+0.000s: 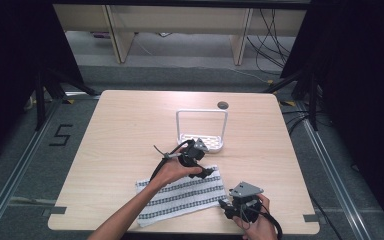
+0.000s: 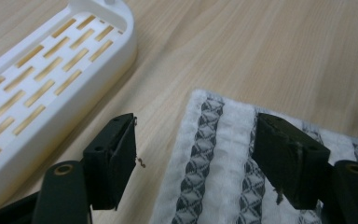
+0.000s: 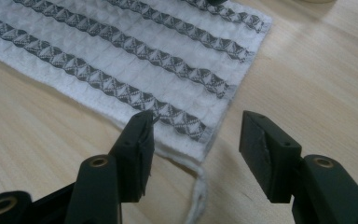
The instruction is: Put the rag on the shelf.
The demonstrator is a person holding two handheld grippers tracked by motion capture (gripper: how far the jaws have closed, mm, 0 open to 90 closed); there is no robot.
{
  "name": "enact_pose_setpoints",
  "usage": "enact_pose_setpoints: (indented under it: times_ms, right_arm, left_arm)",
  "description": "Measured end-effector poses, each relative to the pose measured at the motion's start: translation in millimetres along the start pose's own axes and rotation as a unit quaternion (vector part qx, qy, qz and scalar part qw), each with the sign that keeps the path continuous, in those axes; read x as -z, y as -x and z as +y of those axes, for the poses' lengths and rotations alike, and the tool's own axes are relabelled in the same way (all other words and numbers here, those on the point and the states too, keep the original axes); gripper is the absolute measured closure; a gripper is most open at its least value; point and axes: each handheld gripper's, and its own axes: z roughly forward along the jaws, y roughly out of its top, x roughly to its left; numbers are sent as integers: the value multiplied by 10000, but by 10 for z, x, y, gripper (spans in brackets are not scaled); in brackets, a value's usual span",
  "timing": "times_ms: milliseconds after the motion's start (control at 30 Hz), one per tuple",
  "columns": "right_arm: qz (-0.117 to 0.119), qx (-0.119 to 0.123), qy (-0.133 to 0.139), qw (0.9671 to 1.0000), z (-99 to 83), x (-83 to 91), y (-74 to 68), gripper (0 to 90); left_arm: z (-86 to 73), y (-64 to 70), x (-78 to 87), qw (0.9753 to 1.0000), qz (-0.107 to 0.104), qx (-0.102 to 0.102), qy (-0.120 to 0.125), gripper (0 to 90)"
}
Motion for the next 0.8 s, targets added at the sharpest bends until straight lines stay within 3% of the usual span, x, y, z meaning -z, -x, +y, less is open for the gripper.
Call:
enact_pose_setpoints:
  times_ms: [367, 533, 600, 633, 800]
  right_arm:
    - [15, -4, -71, 10000, 8, -29, -14, 488]
    - [20, -37, -91, 9999, 12, -40, -22, 491]
    - [27, -149, -106, 9998, 10, -50, -35, 492]
    - [24, -61, -103, 9999, 14, -50, -16, 492]
    - [68, -138, -121, 9998, 20, -65, -13, 516]
  left_arm:
    - [141, 30, -158, 9997, -77, -110, -179, 360]
    - [158, 50, -228, 9996, -108, -68, -233, 383]
    - [168, 51, -252, 9993, -56, -152, -329, 390]
    - [178, 58, -267, 9993, -48, -140, -354, 394]
    - [220, 54, -295, 9989, -58, -217, -422, 422]
